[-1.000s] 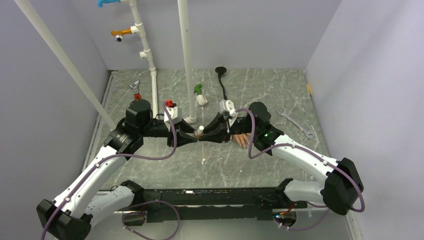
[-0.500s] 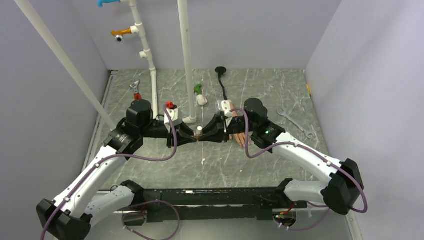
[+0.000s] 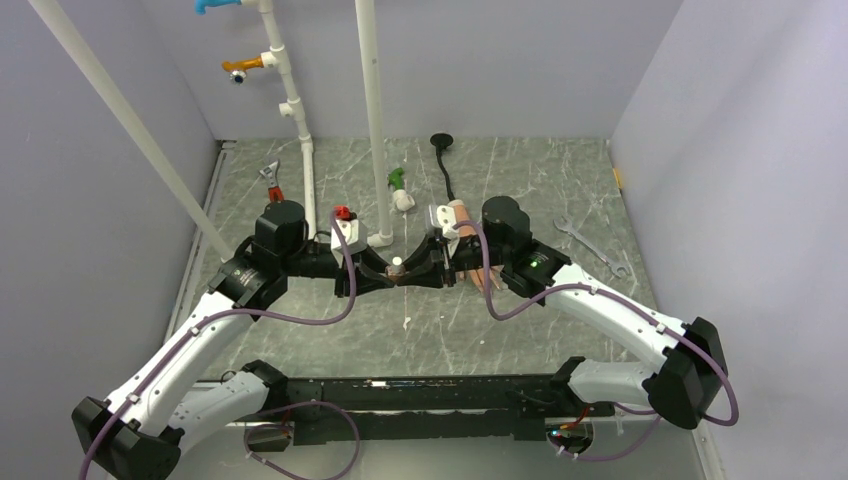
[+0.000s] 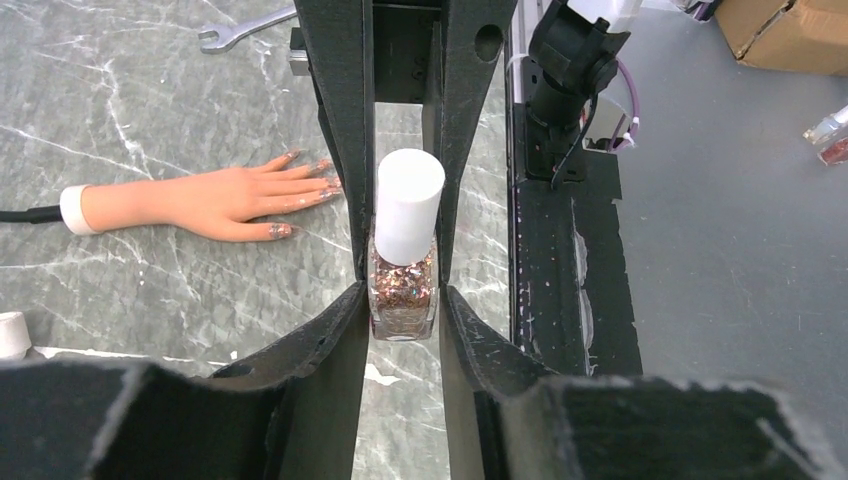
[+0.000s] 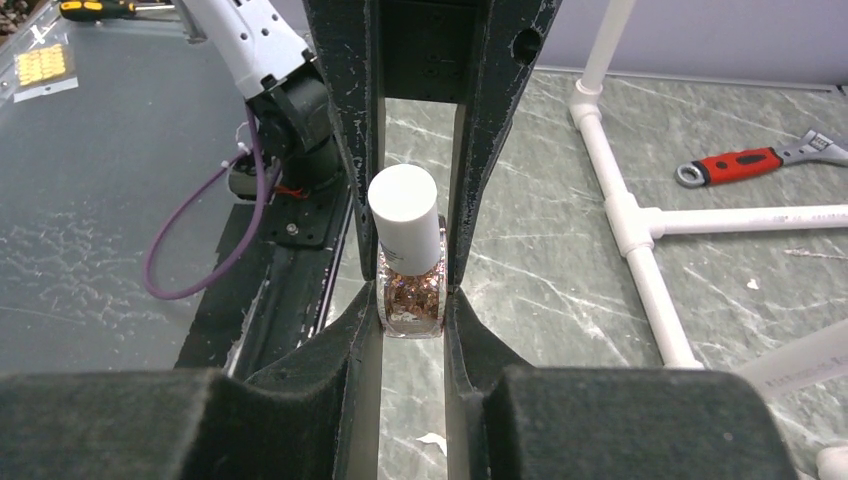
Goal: Paint the nails
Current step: Unscrew the nail polish bottle.
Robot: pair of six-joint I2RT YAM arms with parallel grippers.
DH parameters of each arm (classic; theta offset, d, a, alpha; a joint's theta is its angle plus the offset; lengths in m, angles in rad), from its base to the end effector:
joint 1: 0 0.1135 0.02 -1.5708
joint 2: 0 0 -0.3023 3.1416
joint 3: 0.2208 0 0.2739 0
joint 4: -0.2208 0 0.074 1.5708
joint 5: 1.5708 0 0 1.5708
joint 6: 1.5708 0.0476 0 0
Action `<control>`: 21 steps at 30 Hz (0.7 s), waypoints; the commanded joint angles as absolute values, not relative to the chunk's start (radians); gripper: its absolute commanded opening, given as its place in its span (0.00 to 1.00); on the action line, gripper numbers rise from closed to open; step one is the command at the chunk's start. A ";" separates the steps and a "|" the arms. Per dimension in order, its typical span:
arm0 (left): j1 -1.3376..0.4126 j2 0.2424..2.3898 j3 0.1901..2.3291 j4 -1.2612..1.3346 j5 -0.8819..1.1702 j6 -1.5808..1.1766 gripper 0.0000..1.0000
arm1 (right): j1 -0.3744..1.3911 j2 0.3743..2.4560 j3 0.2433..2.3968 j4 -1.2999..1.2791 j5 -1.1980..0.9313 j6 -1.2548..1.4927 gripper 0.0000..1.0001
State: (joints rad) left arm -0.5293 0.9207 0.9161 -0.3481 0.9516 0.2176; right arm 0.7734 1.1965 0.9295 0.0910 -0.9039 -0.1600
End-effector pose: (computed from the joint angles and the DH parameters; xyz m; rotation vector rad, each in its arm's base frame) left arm 0.1530 -0.1344 0.3778 1.2643 1.4459 -1.1158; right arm 0.1778 0.2258 0.3641 -1.3866 1.2108 1.2205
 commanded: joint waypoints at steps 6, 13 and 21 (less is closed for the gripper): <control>-0.535 0.922 0.956 -0.322 0.973 0.221 0.27 | 0.779 1.188 0.976 0.072 -0.890 -0.211 0.00; -0.541 0.931 0.957 -0.323 0.984 0.221 0.34 | 0.788 1.193 0.978 0.069 -0.887 -0.215 0.00; -0.550 0.930 0.958 -0.331 0.979 0.229 0.35 | 0.793 1.200 0.990 0.055 -0.878 -0.219 0.00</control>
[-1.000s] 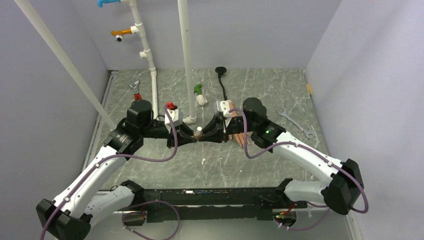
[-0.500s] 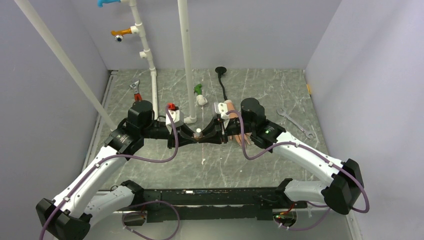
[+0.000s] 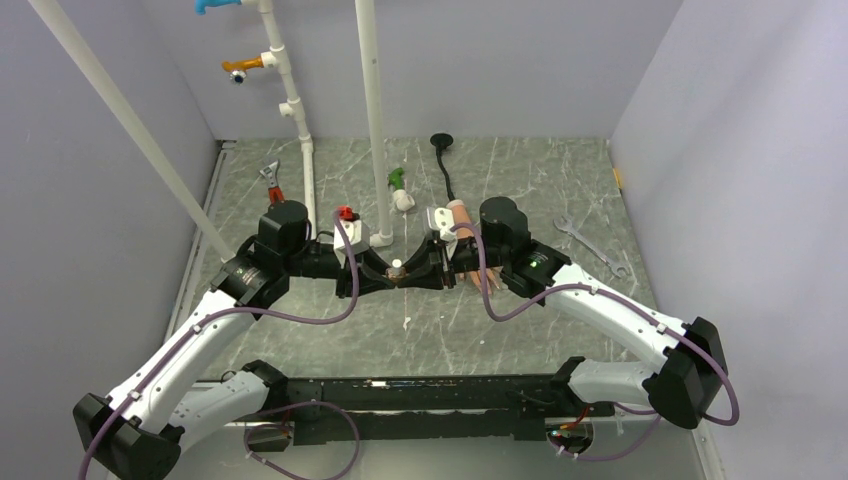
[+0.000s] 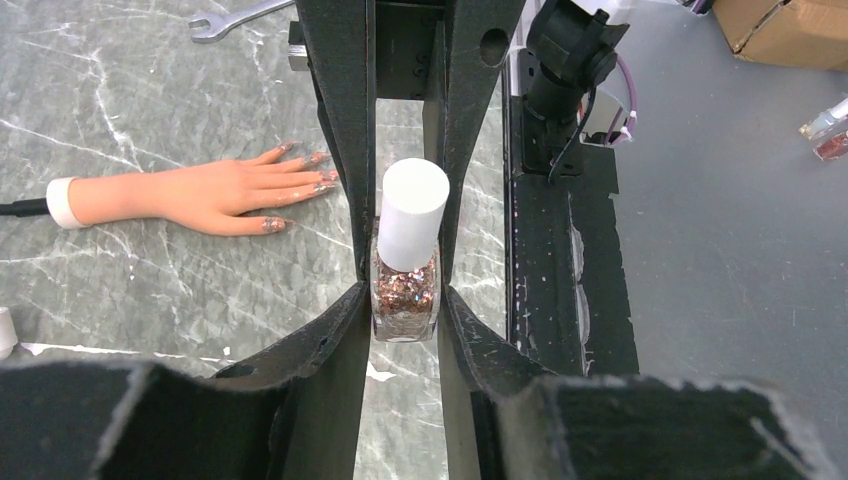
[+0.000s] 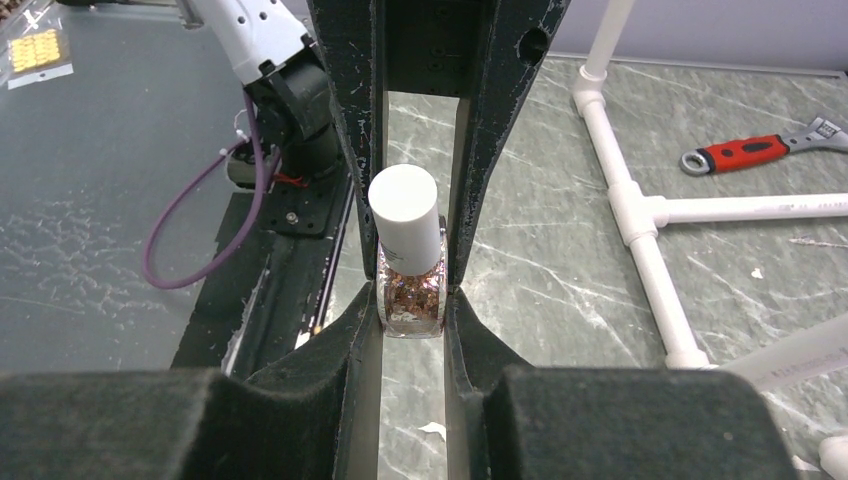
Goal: Paint the nails
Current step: Unscrew the nail polish bottle.
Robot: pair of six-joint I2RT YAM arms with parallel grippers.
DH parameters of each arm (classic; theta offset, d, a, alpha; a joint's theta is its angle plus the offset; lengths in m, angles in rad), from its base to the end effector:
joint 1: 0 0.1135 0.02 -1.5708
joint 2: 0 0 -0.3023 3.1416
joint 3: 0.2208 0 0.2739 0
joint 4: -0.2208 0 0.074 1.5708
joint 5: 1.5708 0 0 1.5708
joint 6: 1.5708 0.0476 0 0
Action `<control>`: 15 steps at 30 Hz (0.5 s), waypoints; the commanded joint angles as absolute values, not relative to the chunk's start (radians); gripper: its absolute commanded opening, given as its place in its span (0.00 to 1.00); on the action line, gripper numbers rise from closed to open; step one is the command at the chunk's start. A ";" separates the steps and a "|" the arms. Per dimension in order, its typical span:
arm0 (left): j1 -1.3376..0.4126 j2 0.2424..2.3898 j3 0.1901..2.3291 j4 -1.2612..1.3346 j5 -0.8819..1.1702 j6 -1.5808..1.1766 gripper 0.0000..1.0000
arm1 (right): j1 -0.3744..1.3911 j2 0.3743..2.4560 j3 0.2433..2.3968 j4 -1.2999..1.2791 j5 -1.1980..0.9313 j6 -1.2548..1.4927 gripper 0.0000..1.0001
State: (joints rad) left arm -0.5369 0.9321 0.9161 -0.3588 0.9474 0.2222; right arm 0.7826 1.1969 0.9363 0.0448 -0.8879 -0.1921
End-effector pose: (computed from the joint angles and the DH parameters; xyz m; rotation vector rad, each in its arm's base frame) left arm 0.1544 -0.1369 0.3746 1.2718 1.4632 -1.1220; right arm 0.1760 0.2271 0.3617 -1.4065 1.2287 1.2020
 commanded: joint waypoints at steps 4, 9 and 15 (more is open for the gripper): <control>-0.552 0.931 0.959 -0.331 0.977 0.229 0.35 | 0.794 1.201 0.988 0.060 -0.879 -0.214 0.00; -0.558 0.931 0.957 -0.328 0.973 0.228 0.20 | 0.796 1.203 0.988 0.069 -0.886 -0.203 0.00; -0.560 0.923 0.953 -0.314 0.967 0.212 0.00 | 0.797 1.202 0.986 0.091 -0.857 -0.158 0.30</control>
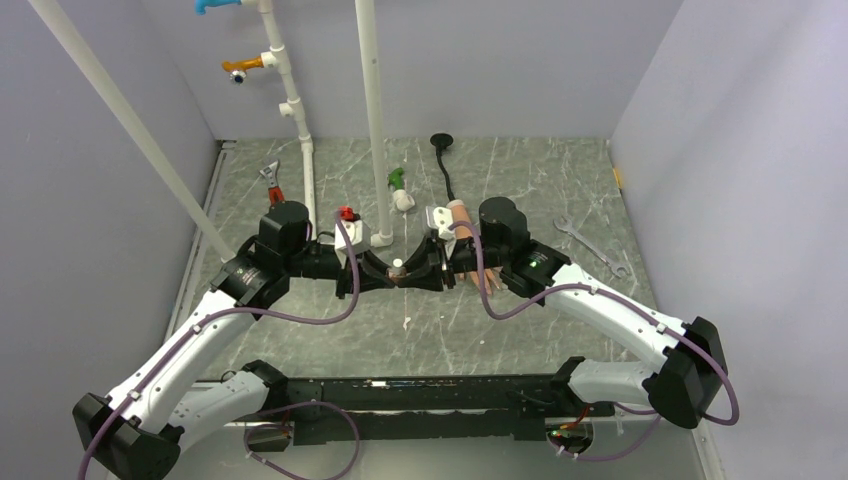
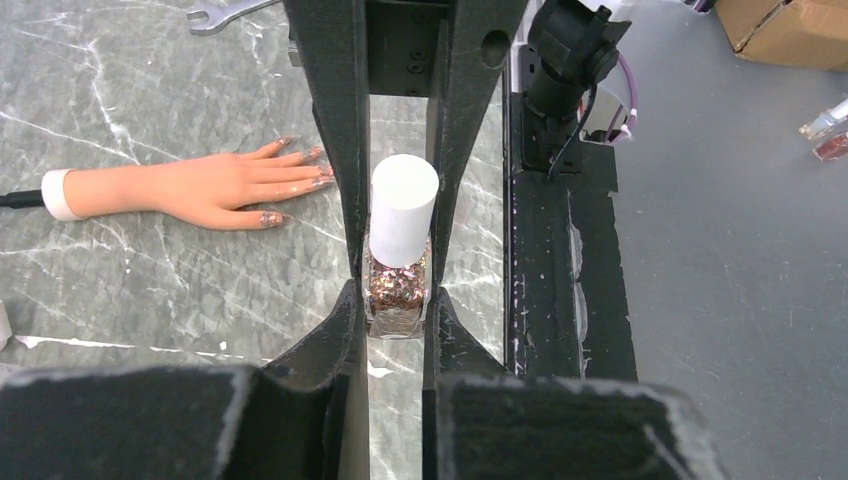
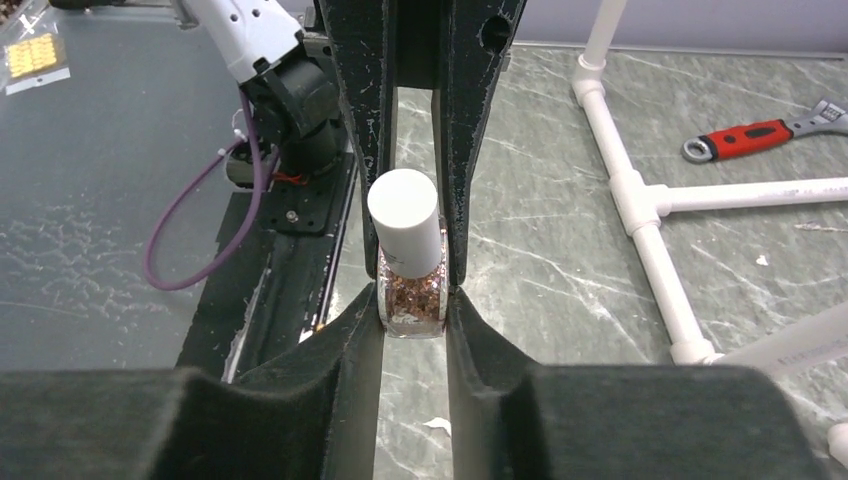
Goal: Paint the nails
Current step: Unscrew the nail polish bottle.
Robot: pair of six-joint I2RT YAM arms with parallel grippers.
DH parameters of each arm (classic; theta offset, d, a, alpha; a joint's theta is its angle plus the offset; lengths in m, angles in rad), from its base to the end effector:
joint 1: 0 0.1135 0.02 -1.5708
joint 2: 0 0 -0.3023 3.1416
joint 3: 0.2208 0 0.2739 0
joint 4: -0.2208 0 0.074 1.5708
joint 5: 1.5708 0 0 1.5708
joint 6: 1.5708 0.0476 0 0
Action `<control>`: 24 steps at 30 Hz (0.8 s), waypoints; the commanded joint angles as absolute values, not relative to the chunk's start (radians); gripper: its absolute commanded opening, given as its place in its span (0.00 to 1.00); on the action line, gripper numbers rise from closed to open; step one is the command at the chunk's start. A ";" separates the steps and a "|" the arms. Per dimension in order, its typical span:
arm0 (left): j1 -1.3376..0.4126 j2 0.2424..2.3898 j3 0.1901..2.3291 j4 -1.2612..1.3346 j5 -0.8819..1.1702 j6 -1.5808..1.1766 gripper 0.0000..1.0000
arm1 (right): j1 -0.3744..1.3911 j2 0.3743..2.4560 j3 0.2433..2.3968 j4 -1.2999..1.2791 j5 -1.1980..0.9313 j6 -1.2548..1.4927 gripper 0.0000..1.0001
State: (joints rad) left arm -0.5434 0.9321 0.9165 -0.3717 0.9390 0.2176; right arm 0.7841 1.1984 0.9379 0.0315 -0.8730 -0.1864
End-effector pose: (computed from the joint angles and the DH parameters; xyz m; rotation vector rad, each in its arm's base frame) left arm 0.1535 -0.1376 0.3735 1.2705 1.4808 -1.1258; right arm 0.1764 0.2275 0.3605 -1.3992 1.2545 1.1975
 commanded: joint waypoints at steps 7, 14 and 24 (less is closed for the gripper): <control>-0.559 0.913 0.949 -0.299 0.942 0.198 0.00 | 0.799 1.177 0.953 0.128 -0.764 -0.108 0.90; -0.560 0.919 0.952 -0.297 0.865 0.181 0.00 | 0.797 1.116 0.932 0.162 -0.651 -0.017 1.00; -0.560 0.902 0.942 -0.264 0.798 0.140 0.00 | 0.804 1.092 0.913 0.334 -0.675 0.180 1.00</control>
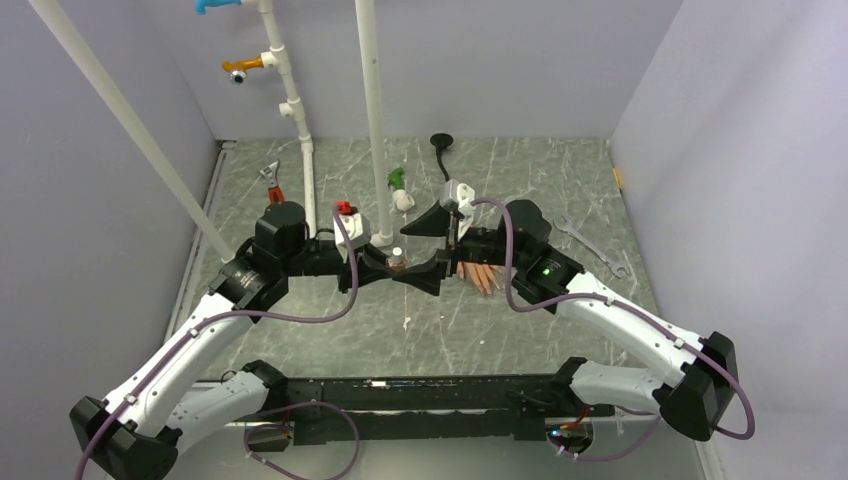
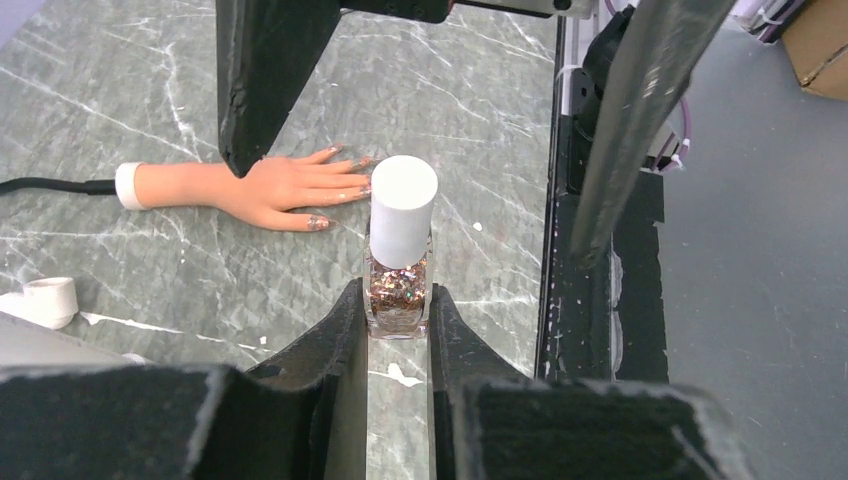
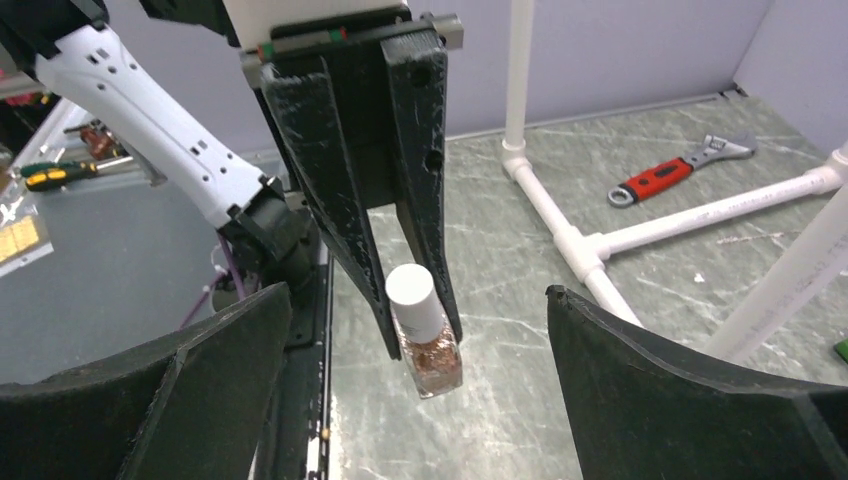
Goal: Paint the nails
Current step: Unscrew the nail polish bottle.
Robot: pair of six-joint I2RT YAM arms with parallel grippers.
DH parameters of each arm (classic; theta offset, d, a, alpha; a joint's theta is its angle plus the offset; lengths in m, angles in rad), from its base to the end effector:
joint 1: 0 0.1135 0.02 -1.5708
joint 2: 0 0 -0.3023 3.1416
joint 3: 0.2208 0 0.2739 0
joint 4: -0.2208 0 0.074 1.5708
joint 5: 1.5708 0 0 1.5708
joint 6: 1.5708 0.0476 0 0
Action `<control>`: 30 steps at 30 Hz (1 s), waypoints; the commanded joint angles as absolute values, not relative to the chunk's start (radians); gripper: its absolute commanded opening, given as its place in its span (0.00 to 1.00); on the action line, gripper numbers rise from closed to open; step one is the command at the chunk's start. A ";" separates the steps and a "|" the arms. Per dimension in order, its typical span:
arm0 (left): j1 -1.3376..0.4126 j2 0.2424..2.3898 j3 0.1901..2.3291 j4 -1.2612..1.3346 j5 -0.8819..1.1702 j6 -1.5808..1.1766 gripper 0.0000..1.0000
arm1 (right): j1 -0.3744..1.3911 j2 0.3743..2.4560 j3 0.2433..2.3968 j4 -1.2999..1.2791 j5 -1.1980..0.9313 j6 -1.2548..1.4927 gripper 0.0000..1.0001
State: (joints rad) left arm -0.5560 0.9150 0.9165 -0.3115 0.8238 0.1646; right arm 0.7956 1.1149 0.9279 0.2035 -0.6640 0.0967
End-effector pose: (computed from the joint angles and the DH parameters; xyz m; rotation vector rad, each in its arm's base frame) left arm 0.1549 -0.1374 0.3810 1.1823 1.4956 -1.0362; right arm 0.1695 0.2149 0.3960 -1.0725 1.3086 1.1971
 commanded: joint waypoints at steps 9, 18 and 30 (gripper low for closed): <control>-0.559 0.876 0.924 -0.237 0.782 0.128 0.00 | 0.822 1.136 0.951 0.342 -0.708 0.138 0.49; -0.560 0.875 0.926 -0.237 0.792 0.125 0.00 | 0.844 1.149 0.960 0.333 -0.681 0.123 0.48; -0.560 0.868 0.928 -0.250 0.799 0.142 0.00 | 0.853 1.155 0.962 0.338 -0.666 0.107 0.00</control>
State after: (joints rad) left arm -0.5579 0.8879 0.9165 -0.3038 0.7975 0.1246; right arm 0.8352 1.1652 0.9260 0.2947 -0.6483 0.0998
